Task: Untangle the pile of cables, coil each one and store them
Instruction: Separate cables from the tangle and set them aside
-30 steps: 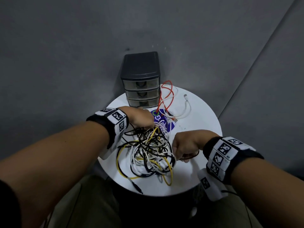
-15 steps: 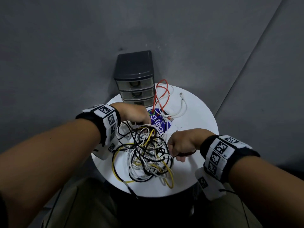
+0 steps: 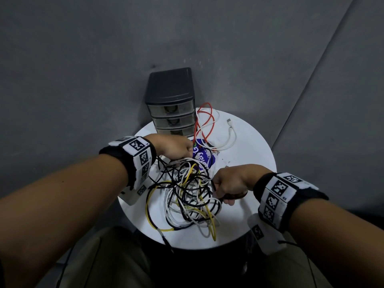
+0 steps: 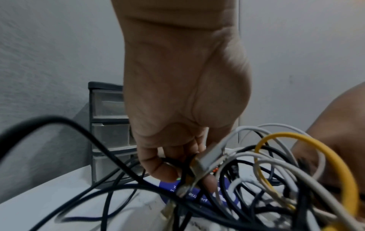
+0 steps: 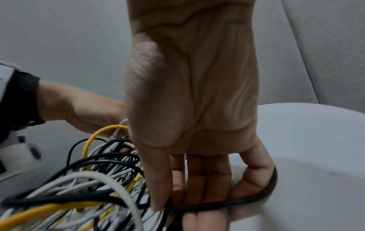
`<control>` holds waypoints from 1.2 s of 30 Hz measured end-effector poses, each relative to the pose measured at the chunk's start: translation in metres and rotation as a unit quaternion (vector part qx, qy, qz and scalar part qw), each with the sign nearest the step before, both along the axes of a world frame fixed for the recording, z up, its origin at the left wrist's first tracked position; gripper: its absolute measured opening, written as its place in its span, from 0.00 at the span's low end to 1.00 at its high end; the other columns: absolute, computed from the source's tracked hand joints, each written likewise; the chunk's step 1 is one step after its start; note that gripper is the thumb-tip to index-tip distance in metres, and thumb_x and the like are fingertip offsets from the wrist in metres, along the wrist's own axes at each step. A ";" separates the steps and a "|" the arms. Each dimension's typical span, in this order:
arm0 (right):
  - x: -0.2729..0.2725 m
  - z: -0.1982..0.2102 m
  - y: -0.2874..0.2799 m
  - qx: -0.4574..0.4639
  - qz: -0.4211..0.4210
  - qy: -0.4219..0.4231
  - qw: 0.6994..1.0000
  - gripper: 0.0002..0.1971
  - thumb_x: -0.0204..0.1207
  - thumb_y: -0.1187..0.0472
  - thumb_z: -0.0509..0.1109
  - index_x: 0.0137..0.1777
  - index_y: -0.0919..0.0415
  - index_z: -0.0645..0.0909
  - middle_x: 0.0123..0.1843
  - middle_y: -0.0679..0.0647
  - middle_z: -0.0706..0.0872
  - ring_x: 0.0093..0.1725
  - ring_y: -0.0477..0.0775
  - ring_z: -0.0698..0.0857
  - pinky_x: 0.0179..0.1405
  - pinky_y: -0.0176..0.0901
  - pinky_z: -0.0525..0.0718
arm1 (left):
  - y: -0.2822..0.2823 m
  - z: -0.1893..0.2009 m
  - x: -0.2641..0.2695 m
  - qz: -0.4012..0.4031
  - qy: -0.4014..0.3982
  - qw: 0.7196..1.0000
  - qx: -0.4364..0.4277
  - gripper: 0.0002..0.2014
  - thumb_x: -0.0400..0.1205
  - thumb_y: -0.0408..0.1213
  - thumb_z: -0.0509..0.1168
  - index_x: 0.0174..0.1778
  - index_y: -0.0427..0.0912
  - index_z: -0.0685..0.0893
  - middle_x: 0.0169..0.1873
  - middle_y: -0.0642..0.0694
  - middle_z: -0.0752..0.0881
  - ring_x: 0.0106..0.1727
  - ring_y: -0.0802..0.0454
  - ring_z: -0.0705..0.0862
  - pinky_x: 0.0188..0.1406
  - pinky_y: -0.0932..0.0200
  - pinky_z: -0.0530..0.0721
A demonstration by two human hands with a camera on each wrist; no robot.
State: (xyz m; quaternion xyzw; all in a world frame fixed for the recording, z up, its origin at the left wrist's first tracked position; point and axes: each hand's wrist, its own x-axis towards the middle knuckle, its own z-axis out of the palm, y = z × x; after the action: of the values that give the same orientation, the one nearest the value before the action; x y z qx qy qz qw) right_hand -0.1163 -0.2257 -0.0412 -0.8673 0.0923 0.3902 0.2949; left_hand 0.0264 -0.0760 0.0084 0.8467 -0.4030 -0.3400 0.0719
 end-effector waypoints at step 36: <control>-0.012 0.011 0.011 0.006 0.028 -0.188 0.982 0.05 0.82 0.62 0.70 0.45 0.58 0.77 0.41 0.51 0.82 0.42 0.52 0.77 0.46 0.49 0.77 | 0.035 0.019 0.005 0.062 0.021 0.991 -0.114 0.08 0.81 0.29 0.70 0.44 0.46 0.91 0.37 0.43 0.90 0.38 0.53 0.83 0.42 0.56 0.80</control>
State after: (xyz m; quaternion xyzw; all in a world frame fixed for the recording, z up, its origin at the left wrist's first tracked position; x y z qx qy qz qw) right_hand -0.1280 -0.2147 -0.0306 -0.9258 0.0086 0.2287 0.3008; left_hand 0.0313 -0.0415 0.0274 0.8488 -0.3846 -0.3043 0.1977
